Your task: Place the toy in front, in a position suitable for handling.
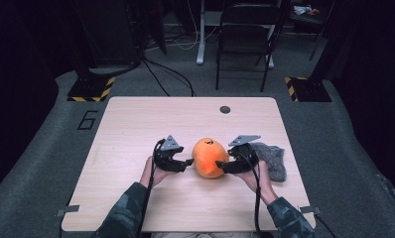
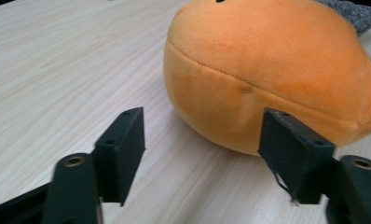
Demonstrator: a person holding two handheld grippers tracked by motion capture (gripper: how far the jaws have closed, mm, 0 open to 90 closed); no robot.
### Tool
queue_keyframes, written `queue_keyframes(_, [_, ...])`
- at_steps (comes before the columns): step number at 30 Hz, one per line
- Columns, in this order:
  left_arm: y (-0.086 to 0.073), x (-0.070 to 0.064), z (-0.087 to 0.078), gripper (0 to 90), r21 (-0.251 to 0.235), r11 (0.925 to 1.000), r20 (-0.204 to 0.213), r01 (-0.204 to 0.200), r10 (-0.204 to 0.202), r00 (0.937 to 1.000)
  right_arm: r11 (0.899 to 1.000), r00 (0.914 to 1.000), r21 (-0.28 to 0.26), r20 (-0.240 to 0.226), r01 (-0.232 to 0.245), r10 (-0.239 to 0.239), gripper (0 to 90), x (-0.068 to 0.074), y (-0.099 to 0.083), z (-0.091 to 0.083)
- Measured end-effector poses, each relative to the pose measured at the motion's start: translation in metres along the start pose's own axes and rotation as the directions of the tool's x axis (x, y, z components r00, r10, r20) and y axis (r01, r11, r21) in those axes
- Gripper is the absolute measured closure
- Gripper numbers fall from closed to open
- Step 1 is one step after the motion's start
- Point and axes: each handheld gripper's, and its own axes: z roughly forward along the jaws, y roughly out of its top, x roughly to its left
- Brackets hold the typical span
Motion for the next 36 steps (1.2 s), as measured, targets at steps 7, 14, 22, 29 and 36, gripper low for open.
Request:
queue_keyframes(7, [-0.005,-0.024,-0.009,20.1,-0.009,0.9996,-0.043,-0.026,0.025,0.9988,1.0,0.9997,-0.017,0.016,-0.015,0.016,23.4,-0.024,0.002,0.005])
queue_keyframes(14, [-0.004,-0.067,-0.007,17.3,-0.022,0.9977,-0.078,-0.064,0.062,0.995,0.999,0.9985,-0.025,0.025,-0.048,0.049,26.1,-0.041,0.001,0.013])
queue_keyframes(22, [-0.002,-0.081,0.011,18.6,0.006,0.9977,-0.109,-0.068,0.068,0.9917,0.998,0.9979,-0.02,-0.022,-0.062,0.061,29.5,-0.043,0.004,0.032])
queue_keyframes(29, [-0.012,-0.078,0.023,25.3,0.041,0.9943,-0.139,-0.099,0.104,0.9848,0.998,0.9949,0.027,-0.081,-0.058,0.06,41.8,-0.042,0.001,0.043])
queue_keyframes(36, [-0.018,-0.078,0.023,43.1,0.043,0.9941,-0.136,-0.1,0.105,0.9852,0.998,0.9919,0.061,-0.12,-0.035,0.042,65.9,-0.036,-0.005,0.05])
